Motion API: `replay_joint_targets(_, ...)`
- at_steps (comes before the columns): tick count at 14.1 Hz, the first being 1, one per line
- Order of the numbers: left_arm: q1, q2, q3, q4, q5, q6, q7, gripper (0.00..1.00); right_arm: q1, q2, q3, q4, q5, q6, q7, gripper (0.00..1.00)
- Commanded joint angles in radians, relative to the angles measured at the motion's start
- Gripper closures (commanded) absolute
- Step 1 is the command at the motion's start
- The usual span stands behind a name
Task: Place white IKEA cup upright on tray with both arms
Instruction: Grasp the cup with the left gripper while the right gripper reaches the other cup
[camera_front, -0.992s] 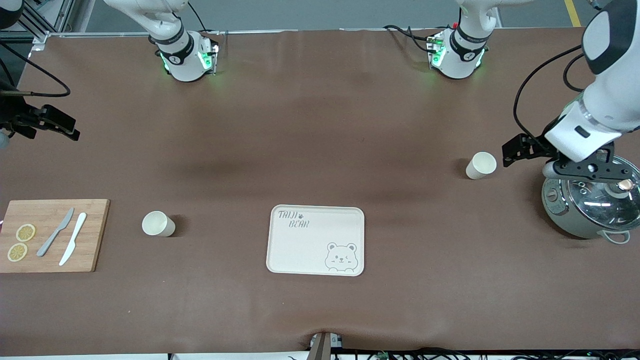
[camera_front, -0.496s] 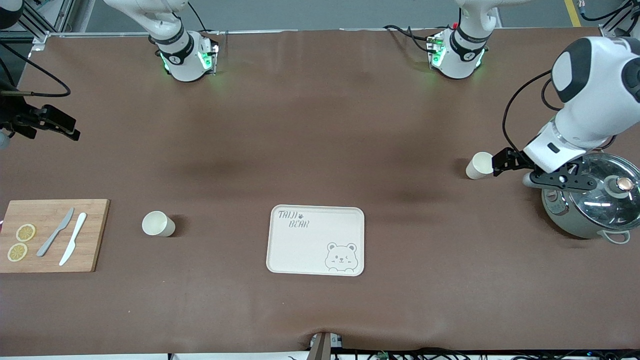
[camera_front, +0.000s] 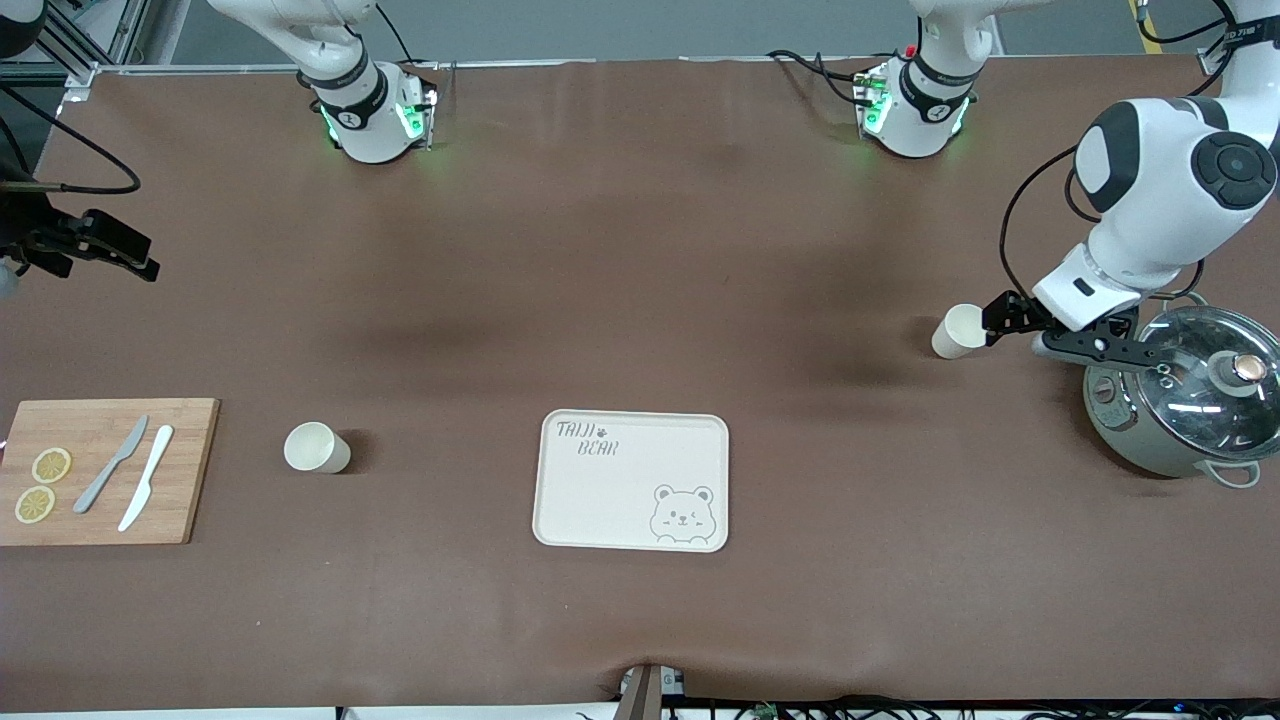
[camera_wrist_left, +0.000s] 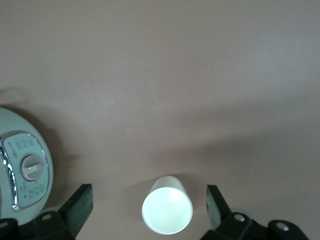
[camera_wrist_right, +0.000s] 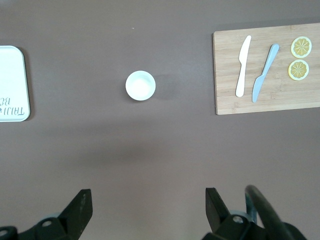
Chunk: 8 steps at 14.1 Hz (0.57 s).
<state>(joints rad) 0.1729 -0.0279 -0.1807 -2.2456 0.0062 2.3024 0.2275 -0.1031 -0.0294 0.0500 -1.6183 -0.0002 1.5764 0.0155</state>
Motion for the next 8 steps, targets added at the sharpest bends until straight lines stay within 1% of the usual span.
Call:
replay_joint_targets(1,0.042,-0.049,-0.006,-0.092,0.005,0.047,0.059,0.00,-0.041,-0.009,0.010,-0.009,0.028,0.013,-0.011,0.00)
replay_joint_targets(3,0.048,-0.053,-0.006,-0.153,0.005,0.113,0.075,0.00,-0.041,0.005,0.010,-0.009,0.025,0.049,-0.012,0.00)
replay_joint_targets(5,0.048,-0.050,-0.006,-0.228,0.005,0.223,0.075,0.00,-0.041,0.035,0.010,-0.015,0.017,0.086,-0.011,0.00)
replay_joint_targets(8,0.050,-0.038,-0.005,-0.281,0.005,0.293,0.076,0.00,-0.040,0.092,0.010,-0.017,0.009,0.137,-0.011,0.00)
